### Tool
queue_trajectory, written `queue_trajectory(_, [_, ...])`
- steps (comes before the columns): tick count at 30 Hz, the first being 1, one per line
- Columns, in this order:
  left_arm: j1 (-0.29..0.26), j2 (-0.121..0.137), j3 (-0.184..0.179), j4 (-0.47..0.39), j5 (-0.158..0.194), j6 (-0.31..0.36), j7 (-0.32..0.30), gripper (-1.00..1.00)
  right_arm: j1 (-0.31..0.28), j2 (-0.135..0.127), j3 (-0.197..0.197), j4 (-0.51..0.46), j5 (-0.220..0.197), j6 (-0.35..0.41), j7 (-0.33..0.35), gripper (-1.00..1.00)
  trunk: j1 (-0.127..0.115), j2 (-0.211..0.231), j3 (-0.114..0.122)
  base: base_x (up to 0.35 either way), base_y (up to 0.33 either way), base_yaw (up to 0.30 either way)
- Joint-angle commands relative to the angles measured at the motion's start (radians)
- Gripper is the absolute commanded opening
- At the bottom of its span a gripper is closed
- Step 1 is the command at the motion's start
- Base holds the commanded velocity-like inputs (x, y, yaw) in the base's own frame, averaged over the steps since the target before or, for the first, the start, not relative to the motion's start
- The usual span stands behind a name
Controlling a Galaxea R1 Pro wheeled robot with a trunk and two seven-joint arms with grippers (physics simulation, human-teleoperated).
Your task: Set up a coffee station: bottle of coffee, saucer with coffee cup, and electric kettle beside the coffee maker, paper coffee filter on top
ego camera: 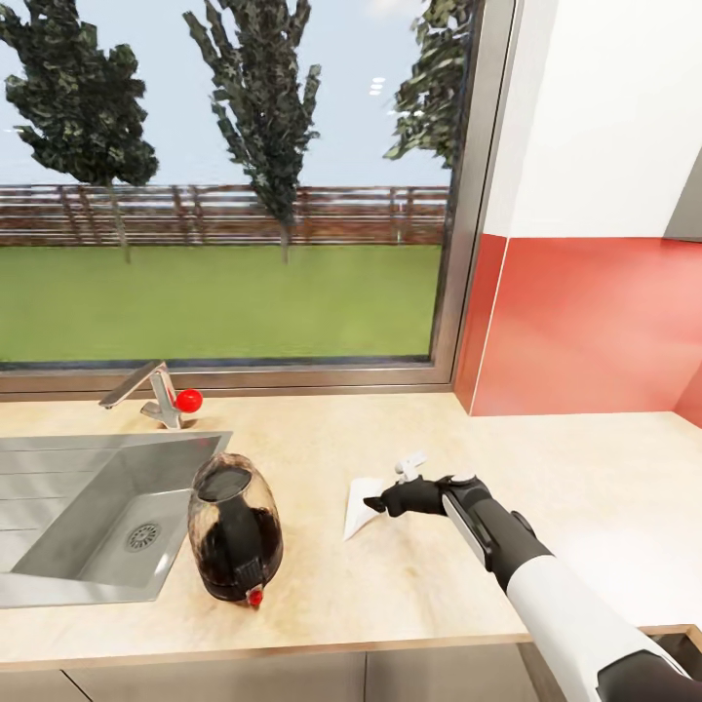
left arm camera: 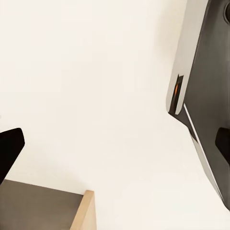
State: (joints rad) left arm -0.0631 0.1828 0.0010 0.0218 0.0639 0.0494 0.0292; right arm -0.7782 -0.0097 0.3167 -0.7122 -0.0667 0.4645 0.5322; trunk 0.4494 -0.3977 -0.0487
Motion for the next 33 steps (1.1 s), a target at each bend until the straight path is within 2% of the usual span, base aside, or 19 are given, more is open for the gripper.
queue_trajectory(1, [-0.001,0.0,0.0,0.001,0.007,0.002,0.001,1.0,-0.001,-0.001,0.004,0.002,-0.007,-0.005,-0.001,1.0,0.001,-0.002,-0.002,0.0,0.0,0.0])
queue_trajectory(8, [-0.001,-0.001,0.001,0.001,0.008,0.002,0.001,1.0,-0.001,-0.001,0.004,0.018,-0.007,-0.038,-0.001,1.0,0.001,-0.002,-0.002,0.0,0.0,0.0])
queue_trajectory(33, [-0.001,-0.003,0.002,0.001,0.008,0.002,0.001,1.0,-0.001,0.001,0.01,0.046,-0.007,-0.041,-0.001,1.0,0.001,-0.002,-0.002,0.0,0.04,0.0])
